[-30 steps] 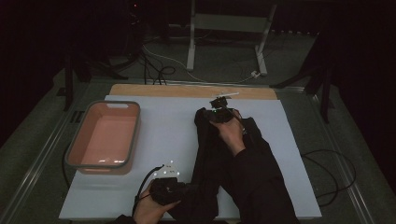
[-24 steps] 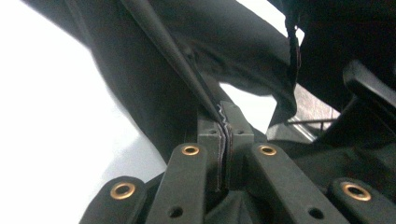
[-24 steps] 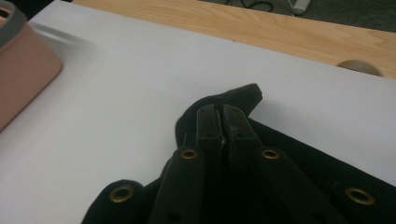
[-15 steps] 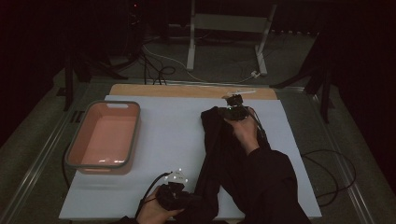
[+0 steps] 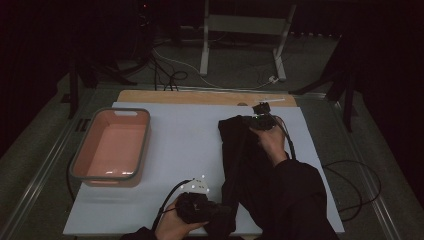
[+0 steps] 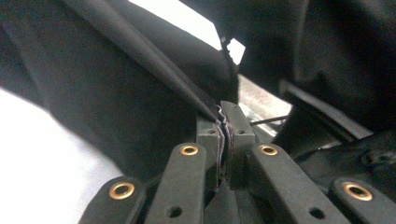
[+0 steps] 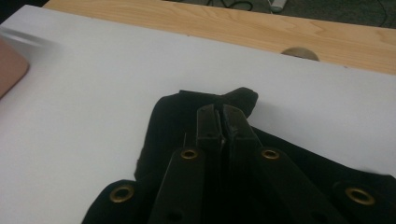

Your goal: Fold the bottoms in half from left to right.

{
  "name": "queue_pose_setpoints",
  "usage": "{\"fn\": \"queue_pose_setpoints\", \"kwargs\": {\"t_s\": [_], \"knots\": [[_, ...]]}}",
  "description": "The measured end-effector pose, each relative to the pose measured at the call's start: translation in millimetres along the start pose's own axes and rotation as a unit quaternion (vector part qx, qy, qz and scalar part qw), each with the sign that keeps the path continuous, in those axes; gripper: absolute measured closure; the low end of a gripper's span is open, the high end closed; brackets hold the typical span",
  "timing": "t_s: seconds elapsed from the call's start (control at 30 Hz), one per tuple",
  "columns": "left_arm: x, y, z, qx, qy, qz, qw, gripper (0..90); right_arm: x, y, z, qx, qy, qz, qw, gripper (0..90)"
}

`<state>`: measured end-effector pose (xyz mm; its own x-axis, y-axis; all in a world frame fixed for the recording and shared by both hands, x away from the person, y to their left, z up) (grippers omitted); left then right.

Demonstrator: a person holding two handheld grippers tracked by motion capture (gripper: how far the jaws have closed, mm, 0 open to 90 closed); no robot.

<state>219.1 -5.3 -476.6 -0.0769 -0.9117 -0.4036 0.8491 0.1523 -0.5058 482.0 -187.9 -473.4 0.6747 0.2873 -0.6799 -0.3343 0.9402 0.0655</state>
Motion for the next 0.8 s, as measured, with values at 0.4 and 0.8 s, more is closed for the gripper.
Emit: {"fn": "queue_pose_setpoints", "kwargs": {"t_s": [0.4,0.8], "knots": [[33.5,3.6,11.3,0.0,0.013,-0.029,0.9995,88.1,-8.8,-37.6,-17.6,0.013,0.009,-0.021,0.9996,86.7],[57.1,3.4,18.9,0.008,0.025,-0.044,0.9987,88.1,-14.4,-64.6,-42.1,0.013,0.028,-0.048,0.9984,86.3]]}}
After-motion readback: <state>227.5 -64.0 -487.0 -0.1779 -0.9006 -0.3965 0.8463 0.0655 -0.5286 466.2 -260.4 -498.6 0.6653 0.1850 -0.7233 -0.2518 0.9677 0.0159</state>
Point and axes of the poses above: each handheld gripper's, and its own axes: x roughly forward along the jaws, z roughly out of its top, y roughly to its left, the point moved 5 cm from there along x, roughly forward along the jaws, and after that the axes turned 8 degrees about -z, right-handed, at the moved point
